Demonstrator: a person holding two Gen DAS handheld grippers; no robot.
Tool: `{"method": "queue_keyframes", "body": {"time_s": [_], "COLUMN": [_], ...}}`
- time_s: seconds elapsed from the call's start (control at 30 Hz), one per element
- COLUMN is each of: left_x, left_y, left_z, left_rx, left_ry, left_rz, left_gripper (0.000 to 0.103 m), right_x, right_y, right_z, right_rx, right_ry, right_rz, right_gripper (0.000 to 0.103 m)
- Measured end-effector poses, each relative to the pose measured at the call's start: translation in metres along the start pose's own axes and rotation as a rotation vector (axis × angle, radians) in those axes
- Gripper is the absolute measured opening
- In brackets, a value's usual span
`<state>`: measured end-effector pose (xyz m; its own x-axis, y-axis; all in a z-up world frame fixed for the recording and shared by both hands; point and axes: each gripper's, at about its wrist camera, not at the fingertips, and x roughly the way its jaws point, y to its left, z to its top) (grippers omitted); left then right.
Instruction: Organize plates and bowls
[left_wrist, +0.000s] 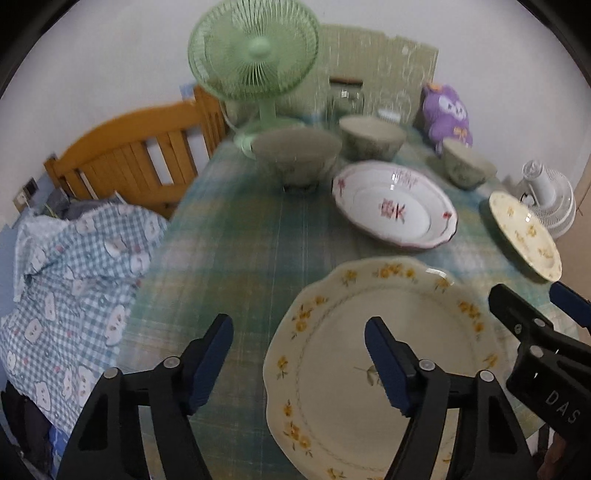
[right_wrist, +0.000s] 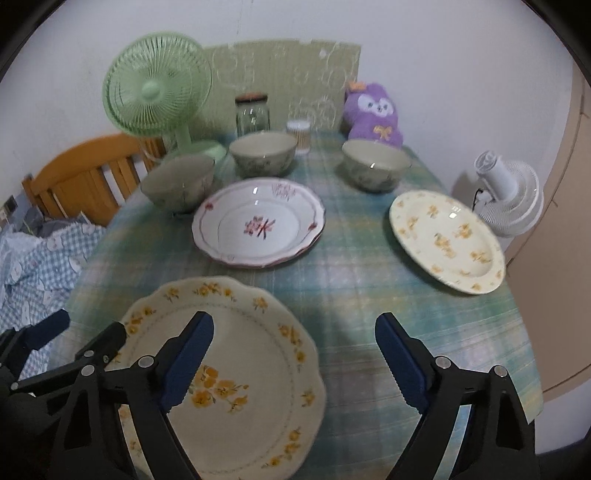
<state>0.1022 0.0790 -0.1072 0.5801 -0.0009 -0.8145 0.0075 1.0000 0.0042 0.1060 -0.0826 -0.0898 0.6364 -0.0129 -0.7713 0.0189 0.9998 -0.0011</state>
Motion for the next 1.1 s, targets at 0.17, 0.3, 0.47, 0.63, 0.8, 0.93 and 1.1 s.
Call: {"method": "queue_keyframes", "body": {"time_s": [0.17, 0.3, 0.47, 0.63, 0.8, 0.93, 1.1], "left_x": [0.027, 0.045, 0.058, 0.062, 0.066, 0.067, 0.068], "left_y": [0.004, 0.005, 0.002, 0.003, 0.008, 0.004, 0.0], "left_z": [-0.002, -0.004, -0.008, -0.01, -0.007, -0.007, -0.006], "left_rx": [-0.001, -0.005, 0.017, 0.026, 0.011, 0.023, 0.032], "left_ry": [0.065, 0.123, 0.168, 0.185, 0.199, 0.2, 0.203], "left_rz": [-0.021, -0.046, -0.067, -0.058, -0.087, -0.083, -0.078], "left_gripper": [0.068, 0.06, 0.056, 0.055, 0.055, 0.058, 0.06], "right_x": [0.029, 0.046, 0.061, 0.068, 0.076, 0.079, 0.079], "right_y": [0.011, 0.016, 0.02, 0.019, 0.014, 0.007, 0.01], "right_z": [-0.006, -0.01, -0.017, -0.019, -0.02, -0.022, -0.022], "right_rx": [-0.008, -0.007, -0.004, 0.011, 0.023, 0.057, 0.057], "right_ry": [0.091, 0.15, 0.211, 0.244, 0.284, 0.299, 0.295], "right_rz": [0.003, -0.01, -0.017, -0.042, -0.068, -0.063, -0.07], "right_gripper": [0.086, 0.086, 0.079, 0.074, 0.067, 0.065, 0.065]}}
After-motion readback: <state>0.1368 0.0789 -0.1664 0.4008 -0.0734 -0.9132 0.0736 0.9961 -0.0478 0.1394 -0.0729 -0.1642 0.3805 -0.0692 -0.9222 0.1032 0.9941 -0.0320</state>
